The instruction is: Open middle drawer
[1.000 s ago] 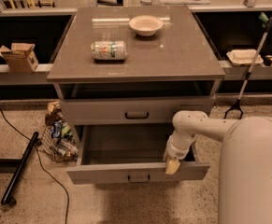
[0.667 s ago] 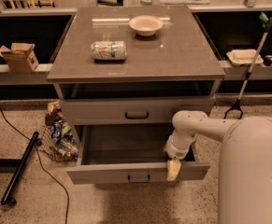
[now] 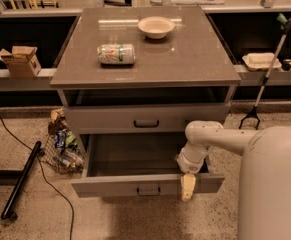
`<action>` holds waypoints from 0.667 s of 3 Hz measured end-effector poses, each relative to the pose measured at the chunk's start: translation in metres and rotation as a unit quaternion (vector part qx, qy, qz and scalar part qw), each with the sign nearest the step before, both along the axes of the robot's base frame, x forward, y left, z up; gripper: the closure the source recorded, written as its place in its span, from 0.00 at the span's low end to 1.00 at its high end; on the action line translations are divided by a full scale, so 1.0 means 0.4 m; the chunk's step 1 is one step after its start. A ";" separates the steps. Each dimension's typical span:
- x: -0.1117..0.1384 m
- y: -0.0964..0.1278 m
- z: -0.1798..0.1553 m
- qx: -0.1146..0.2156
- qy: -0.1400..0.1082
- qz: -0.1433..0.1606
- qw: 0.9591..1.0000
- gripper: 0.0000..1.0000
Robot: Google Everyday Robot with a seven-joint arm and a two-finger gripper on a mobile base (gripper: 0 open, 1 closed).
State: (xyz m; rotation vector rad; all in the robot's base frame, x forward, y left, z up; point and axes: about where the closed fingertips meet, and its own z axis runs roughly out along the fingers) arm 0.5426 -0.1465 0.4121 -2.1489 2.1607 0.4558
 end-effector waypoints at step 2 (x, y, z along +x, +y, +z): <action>-0.096 -0.004 0.014 0.001 0.019 0.009 1.000 0.18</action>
Offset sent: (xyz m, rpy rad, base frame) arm -0.0567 -0.0064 0.0066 -0.0040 0.0676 0.0119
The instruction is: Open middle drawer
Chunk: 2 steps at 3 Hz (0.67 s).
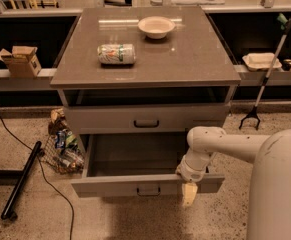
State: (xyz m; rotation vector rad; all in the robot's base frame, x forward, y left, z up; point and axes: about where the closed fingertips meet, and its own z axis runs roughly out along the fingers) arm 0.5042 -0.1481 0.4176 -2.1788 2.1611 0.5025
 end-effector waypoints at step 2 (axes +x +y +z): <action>-0.048 -0.015 -0.003 -0.007 0.016 -0.012 1.000 0.64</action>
Offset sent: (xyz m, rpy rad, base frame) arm -0.0503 -0.0158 0.0183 -0.0583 0.0271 -0.0606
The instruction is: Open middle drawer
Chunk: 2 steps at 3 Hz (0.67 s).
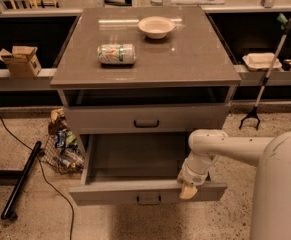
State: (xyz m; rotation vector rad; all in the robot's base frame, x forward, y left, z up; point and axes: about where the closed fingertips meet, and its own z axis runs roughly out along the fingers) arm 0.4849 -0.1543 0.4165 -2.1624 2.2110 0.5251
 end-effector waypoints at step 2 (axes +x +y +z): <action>-0.015 -0.006 0.008 -0.004 -0.004 -0.005 1.000 0.88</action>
Offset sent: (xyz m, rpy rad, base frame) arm -0.0604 -0.0329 0.0751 -0.0813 -0.1127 -0.1208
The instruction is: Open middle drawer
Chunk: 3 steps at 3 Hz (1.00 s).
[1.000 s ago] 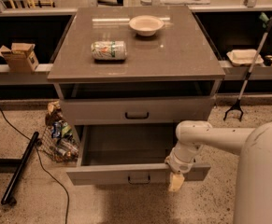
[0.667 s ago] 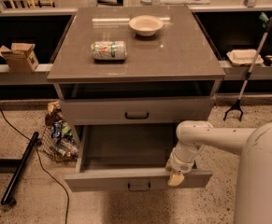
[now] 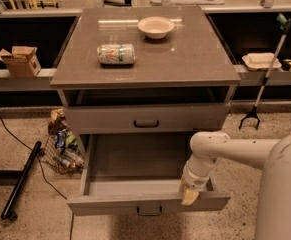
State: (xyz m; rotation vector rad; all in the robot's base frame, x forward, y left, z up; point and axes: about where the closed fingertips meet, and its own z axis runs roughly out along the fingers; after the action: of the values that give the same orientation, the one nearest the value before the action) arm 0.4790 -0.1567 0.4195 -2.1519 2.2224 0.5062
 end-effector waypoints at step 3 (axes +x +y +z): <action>-0.030 -0.014 0.032 -0.010 -0.015 -0.014 1.000 0.19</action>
Offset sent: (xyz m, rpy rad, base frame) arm -0.0594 -0.0402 0.0997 -0.1054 -0.1631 -0.1527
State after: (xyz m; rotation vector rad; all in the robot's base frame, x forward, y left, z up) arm 0.4671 -0.1625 0.4323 -2.1192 2.2489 0.4492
